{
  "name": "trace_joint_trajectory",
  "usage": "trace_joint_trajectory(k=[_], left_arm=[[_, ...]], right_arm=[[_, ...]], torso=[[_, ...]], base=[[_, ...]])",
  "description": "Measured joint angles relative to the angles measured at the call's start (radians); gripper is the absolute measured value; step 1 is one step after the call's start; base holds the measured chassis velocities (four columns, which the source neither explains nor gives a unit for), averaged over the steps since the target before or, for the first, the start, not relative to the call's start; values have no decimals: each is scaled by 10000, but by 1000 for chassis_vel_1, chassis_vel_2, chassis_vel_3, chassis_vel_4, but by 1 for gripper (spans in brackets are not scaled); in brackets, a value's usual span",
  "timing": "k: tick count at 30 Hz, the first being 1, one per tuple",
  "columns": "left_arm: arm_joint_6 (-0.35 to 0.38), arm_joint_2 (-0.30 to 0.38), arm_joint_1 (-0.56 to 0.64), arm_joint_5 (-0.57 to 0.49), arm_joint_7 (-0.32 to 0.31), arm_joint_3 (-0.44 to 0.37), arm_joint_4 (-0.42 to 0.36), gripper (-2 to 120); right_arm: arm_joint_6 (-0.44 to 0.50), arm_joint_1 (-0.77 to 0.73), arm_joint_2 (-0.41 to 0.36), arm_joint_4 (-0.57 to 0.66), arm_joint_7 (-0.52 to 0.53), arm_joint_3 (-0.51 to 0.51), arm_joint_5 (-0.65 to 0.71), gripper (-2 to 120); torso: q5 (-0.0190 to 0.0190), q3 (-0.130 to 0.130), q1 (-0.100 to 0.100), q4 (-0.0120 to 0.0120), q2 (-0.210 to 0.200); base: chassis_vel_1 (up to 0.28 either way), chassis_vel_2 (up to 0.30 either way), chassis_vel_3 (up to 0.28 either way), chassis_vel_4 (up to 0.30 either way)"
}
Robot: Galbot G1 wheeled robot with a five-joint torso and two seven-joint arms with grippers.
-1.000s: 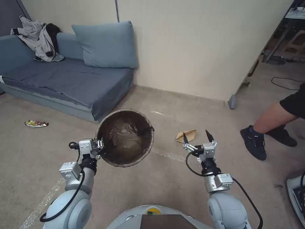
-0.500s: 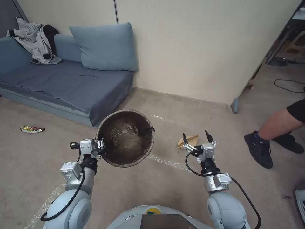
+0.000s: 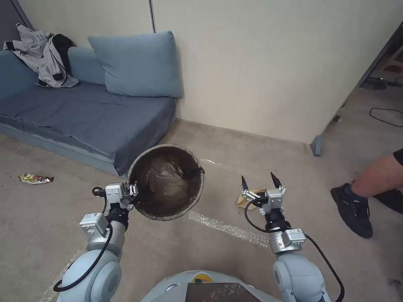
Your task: Pick up the trash bin, then pick up the garbage from the floor and place it into the trash bin.
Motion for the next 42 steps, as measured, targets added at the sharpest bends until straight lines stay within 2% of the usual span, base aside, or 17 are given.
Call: trace_joint_trajectory(k=[26, 42], left_arm=[[-1, -22, 9, 22, 10, 28, -8, 2], [1, 315, -61, -179, 153, -15, -62, 2]], right_arm=[[0, 56, -122, -85, 113, 17, 187, 100], [-1305, 929, -980, -1259, 1229, 200, 1580, 100]], torso=[[0, 1, 1, 0, 0], [0, 0, 0, -1, 0]], base=[[-92, 92, 94, -89], [0, 0, 0, 0]])
